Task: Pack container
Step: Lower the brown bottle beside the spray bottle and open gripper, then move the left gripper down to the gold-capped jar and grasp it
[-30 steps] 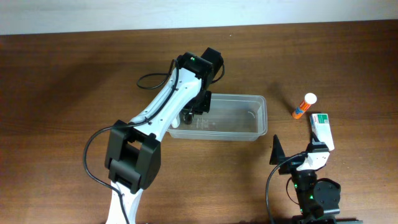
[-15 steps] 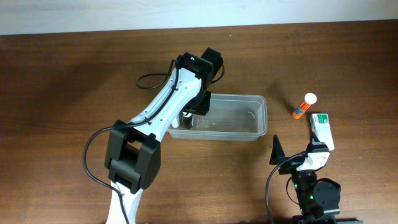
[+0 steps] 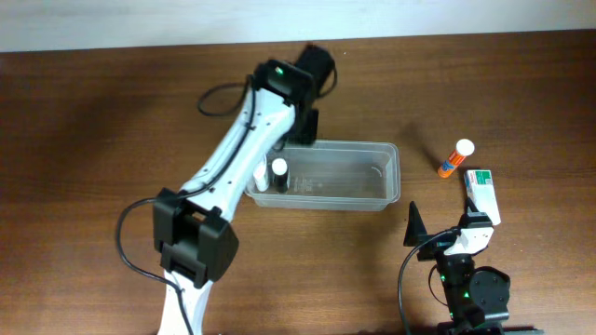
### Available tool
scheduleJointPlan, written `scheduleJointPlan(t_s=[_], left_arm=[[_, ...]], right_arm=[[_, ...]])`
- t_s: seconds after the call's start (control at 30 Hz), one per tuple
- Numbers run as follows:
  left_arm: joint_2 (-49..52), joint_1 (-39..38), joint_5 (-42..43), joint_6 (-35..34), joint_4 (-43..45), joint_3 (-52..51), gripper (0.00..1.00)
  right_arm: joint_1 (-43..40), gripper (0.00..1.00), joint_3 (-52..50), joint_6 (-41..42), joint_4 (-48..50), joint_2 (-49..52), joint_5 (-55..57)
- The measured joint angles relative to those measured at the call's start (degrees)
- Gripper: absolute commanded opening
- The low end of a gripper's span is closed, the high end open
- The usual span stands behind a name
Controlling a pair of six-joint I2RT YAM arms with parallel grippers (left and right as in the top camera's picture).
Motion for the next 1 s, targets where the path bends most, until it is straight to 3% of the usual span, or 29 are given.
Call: scheduleJointPlan(t_s=[0.3,0.77,0.8,0.83,0.9,1.0], left_arm=[[0.00,7.63,0.00,-0.02,-14.27,17.27,0.52],[0.00,27.93,5.84,0.00,-16.57,17.81,0.75],[0.00,28.92,5.88,0.04,-16.55,17.22,0.69],[0.00,29.77,5.92,0.09,-16.55,16.41,0.50],[0.00,31.12,6.60,0.11,-16.55,14.23,0.32],[0.00,32.20,9.92,1.77,-16.55,9.77,0.33]], right_arm=[[0.00,0.98,0.00,-0.02,0.00,0.00,0.02],[0.00,0.98,0.00,0.00,0.00,0.00,0.00],[0.00,0.98,0.00,-0.04,0.00,0.00,0.00],[0.00,0.98,0.00,-0.02,0.00,0.00,0.00],[0.00,0.98,0.00,-0.04,0.00,0.00,0.00],[0.00,0.98,0.00,-0.02,0.00,0.00,0.00]])
